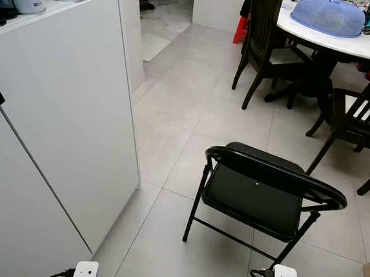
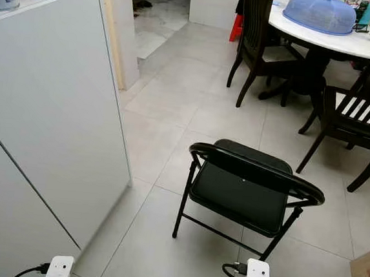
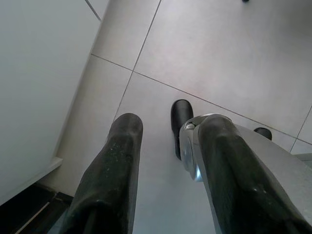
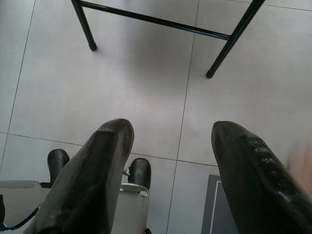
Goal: Restocking fridge
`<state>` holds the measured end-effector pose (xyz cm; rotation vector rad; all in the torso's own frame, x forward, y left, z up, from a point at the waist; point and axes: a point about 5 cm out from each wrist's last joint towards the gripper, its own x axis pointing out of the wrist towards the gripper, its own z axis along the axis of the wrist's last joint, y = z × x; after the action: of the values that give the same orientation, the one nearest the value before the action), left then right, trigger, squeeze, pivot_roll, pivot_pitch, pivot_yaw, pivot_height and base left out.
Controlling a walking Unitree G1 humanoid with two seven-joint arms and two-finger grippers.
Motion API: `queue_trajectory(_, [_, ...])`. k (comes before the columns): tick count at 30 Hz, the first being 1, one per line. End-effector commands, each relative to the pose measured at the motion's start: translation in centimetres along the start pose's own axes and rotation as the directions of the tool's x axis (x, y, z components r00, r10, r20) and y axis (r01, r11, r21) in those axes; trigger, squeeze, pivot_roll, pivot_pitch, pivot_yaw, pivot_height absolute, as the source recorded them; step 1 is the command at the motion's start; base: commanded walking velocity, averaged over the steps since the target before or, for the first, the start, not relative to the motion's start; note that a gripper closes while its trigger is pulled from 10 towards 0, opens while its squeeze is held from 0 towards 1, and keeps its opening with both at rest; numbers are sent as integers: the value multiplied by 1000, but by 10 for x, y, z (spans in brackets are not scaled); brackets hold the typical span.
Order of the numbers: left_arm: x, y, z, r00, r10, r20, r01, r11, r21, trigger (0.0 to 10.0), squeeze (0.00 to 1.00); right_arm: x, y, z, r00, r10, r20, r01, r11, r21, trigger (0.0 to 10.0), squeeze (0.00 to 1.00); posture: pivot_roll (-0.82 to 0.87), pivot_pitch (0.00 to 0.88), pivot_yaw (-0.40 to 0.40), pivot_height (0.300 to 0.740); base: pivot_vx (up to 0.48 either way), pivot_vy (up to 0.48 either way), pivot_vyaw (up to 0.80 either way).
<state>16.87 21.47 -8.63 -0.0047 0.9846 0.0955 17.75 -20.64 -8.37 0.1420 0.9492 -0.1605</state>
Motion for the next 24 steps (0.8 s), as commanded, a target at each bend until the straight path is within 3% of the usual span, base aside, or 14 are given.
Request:
queue_trajectory(1, [0, 0, -2, 1000, 3, -15, -3, 1000, -5, 10000, 0, 1, 0, 5, 1000, 2, 8, -2, 1000, -6, 10000, 0, 64, 0, -54, 740, 0, 0, 0])
queue_trajectory(6, [0, 0, -2, 1000, 3, -13, -3, 1000, -6, 10000, 0, 1, 0, 4, 1000, 3, 7, -3, 1000, -1, 10000, 0, 64, 0, -54, 740, 0, 0, 0])
queue_trajectory(7, [0, 0, -2, 1000, 2, -12, -2, 1000, -7, 0, 0, 1, 0, 4, 1000, 3, 7, -3, 1000, -1, 10000, 0, 66, 0, -54, 740, 0, 0, 0])
queue_trajectory(10, [0, 0, -1, 1000, 2, -11, -2, 1000, -7, 0, 0, 1, 0, 4, 1000, 2, 6, -2, 1000, 2, 10000, 0, 66, 0, -54, 740, 0, 0, 0])
queue_trajectory(11, [0, 0, -1, 1000, 3, -11, -3, 1000, -6, 8863, 0, 1, 0, 4, 1000, 2, 6, -2, 1000, 3, 10000, 0, 66, 0, -54, 740, 0, 0, 0])
queue_trajectory(12, [0, 0, -2, 1000, 4, -12, -4, 1000, -5, 10000, 0, 1, 0, 4, 1000, 2, 6, -2, 1000, 3, 10000, 0, 66, 0, -54, 740, 0, 0, 0])
queue_trajectory(16, [0, 0, -2, 1000, 5, -13, -5, 1000, -3, 10000, 0, 1, 0, 4, 1000, 3, 6, -3, 1000, 3, 10000, 0, 64, 0, -52, 740, 0, 0, 0])
queue_trajectory(17, [0, 0, -2, 1000, 4, -13, -4, 1000, -1, 2353, 0, 1, 0, 4, 1000, 4, 6, -4, 1000, 2, 10000, 0, 64, 0, -52, 740, 0, 0, 0])
queue_trajectory(18, [0, 0, -2, 1000, 3, -13, -3, 1000, -1, 2353, 0, 1, 0, 4, 1000, 4, 6, -4, 1000, 2, 10000, 0, 64, 0, -52, 740, 0, 0, 0])
queue_trajectory(19, [0, 0, -2, 1000, 5, -13, -5, 1000, 2, 4824, 0, 1, 0, 4, 1000, 5, 6, -5, 1000, 2, 10000, 0, 62, 0, -49, 740, 0, 0, 0])
queue_trajectory(20, [0, 0, -2, 1000, 5, -14, -5, 1000, 2, 10000, 0, 1, 0, 4, 1000, 5, 6, -5, 1000, 2, 10000, 0, 62, 0, -49, 740, 0, 0, 0])
queue_trajectory(24, [0, 0, -2, 1000, 0, -17, 0, 1000, 30, 10000, 0, 1, 1, 4, 1000, 5, 6, -5, 1000, 1, 10000, 0, 63, 0, -49, 740, 0, 0, 0])
